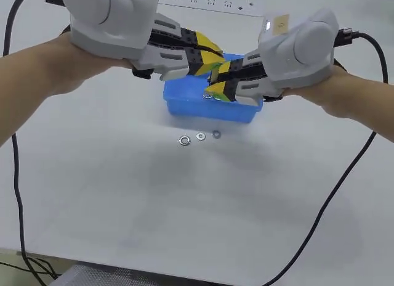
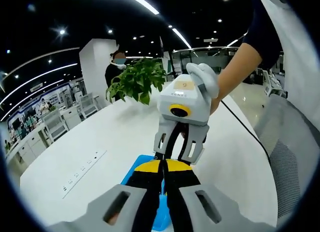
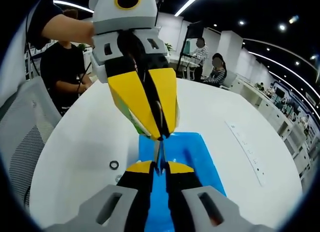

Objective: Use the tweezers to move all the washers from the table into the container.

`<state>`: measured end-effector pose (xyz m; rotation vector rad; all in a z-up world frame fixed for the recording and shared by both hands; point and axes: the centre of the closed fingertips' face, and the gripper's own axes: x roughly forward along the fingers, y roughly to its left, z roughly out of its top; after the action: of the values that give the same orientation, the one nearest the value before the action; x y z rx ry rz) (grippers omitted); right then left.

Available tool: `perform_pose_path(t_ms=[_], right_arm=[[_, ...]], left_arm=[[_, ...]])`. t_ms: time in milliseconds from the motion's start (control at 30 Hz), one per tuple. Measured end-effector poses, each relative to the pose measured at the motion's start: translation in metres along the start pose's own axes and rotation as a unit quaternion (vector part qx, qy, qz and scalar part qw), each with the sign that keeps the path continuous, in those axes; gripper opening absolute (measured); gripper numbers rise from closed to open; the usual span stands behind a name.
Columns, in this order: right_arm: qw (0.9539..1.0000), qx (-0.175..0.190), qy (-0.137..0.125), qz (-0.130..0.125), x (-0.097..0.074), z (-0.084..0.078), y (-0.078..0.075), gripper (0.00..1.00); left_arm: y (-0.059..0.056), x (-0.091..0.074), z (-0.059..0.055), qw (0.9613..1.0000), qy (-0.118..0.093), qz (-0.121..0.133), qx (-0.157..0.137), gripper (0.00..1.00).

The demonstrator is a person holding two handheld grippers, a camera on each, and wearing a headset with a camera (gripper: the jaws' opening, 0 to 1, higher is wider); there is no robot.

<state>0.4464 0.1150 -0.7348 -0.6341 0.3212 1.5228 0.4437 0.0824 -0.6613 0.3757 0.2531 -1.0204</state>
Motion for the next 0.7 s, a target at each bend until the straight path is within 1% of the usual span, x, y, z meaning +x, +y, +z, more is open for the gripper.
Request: perform_pose_path(t_ms=[67, 100, 133, 200, 233, 333, 433, 467, 500, 533, 567, 633, 700], right_arm=[[0.9999, 0.011, -0.001, 0.0, -0.001, 0.001, 0.0, 0.12], [1.0, 0.009, -0.002, -0.003, -0.002, 0.002, -0.001, 0.12], [0.9999, 0.009, -0.001, -0.006, -0.003, 0.002, -0.001, 0.13], [0.9996, 0.026, -0.006, -0.009, -0.005, 0.005, -0.002, 0.13], [0.9995, 0.027, -0.007, -0.015, -0.007, 0.006, -0.004, 0.14], [0.9987, 0.044, -0.008, -0.024, -0.012, 0.007, -0.006, 0.2], [0.9981, 0.053, 0.001, -0.033, -0.017, 0.003, -0.006, 0.22], [0.9976, 0.059, -0.001, -0.034, -0.02, 0.003, -0.004, 0.23], [0.9975, 0.06, -0.002, -0.035, -0.022, 0.003, -0.003, 0.24], [0.9974, 0.061, -0.002, -0.037, -0.025, 0.003, -0.001, 0.26], [0.9972, 0.063, -0.001, -0.039, -0.027, 0.002, 0.0, 0.28], [0.9966, 0.071, 0.0, -0.042, -0.032, 0.0, 0.003, 0.31], [0.9956, 0.081, -0.002, -0.046, -0.038, -0.001, 0.007, 0.34]], left_arm=[[0.0, -0.001, 0.001, 1.0, 0.001, 0.002, 0.002, 0.05], [0.001, -0.001, 0.001, 1.0, 0.001, 0.003, 0.003, 0.05], [0.002, -0.002, 0.003, 0.9999, 0.002, 0.007, 0.007, 0.05], [0.003, -0.005, 0.007, 0.9999, -0.001, 0.011, 0.006, 0.05], [0.004, -0.006, 0.009, 0.9999, -0.001, 0.016, 0.007, 0.05], [0.007, -0.01, 0.014, 0.9997, -0.006, 0.024, 0.008, 0.05], [0.006, -0.016, 0.021, 0.9994, -0.01, 0.029, 0.012, 0.05], [0.005, -0.019, 0.022, 0.9994, -0.013, 0.03, 0.01, 0.05], [0.001, -0.025, 0.026, 0.9992, -0.027, 0.03, 0.002, 0.05], [-0.003, -0.029, 0.027, 0.9991, -0.031, 0.031, 0.001, 0.05], [-0.009, -0.034, 0.026, 0.9991, -0.028, 0.031, 0.002, 0.05], [-0.016, -0.042, 0.02, 0.9992, -0.023, 0.033, 0.003, 0.05], [-0.02, -0.049, 0.013, 0.9991, -0.019, 0.039, -0.004, 0.05]])
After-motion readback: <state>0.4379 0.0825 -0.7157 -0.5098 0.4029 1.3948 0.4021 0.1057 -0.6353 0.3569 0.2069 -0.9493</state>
